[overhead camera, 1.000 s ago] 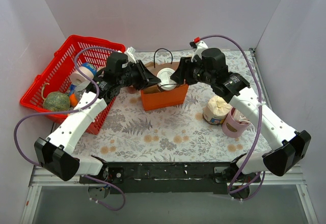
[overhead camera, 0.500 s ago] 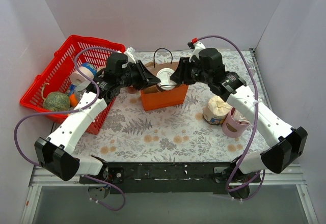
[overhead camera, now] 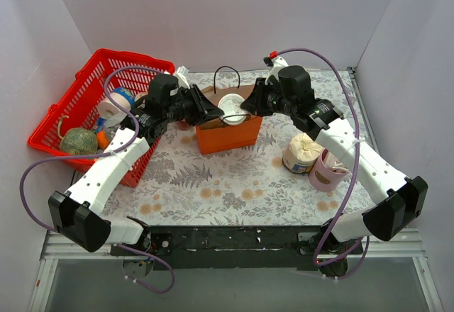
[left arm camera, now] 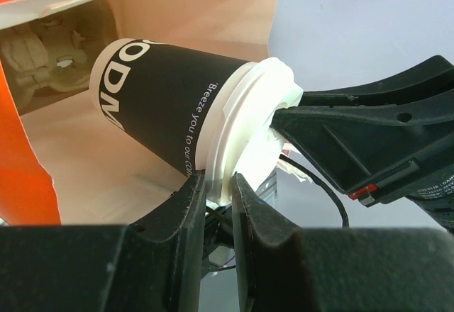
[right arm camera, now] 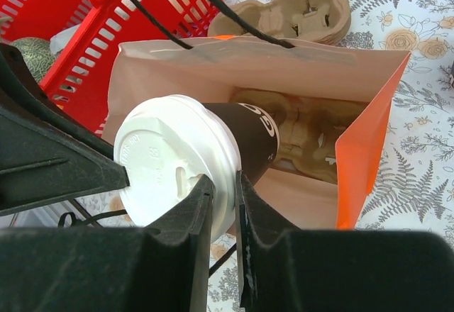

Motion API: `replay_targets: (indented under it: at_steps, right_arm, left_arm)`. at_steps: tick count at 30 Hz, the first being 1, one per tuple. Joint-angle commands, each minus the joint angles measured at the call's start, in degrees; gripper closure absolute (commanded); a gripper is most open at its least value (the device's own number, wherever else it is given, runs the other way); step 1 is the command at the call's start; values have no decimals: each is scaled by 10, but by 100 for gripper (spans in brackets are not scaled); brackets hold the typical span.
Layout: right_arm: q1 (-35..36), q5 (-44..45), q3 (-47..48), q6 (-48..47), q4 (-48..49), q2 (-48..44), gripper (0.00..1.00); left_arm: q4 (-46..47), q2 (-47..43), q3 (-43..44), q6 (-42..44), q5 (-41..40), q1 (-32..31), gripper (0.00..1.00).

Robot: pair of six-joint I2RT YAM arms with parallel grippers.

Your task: Pack the takeout coffee

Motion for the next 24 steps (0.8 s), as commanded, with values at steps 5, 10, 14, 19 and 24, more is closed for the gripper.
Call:
replay_targets:
  at_steps: [5,10,14,19,24]
  right_arm:
    - [0,-6,-1,14,28,-17,88]
    - [-9,-4,-15,27,41,-30,89]
    - [-19,19,-23,29,44,-41,89]
    - [-29,25,-30,30,50,-51,89]
    - [-32,25,-33,26,52,-49,89]
  left_arm:
    - [-6,-22,16,19,-2,0,62]
    - [0,-36,6,21,0,0,45]
    - [-5,-53,10,31,-7,0,29]
    - [5,-80,12,33,15,0,2]
    - [-54,-104,45,49,-68,0,2]
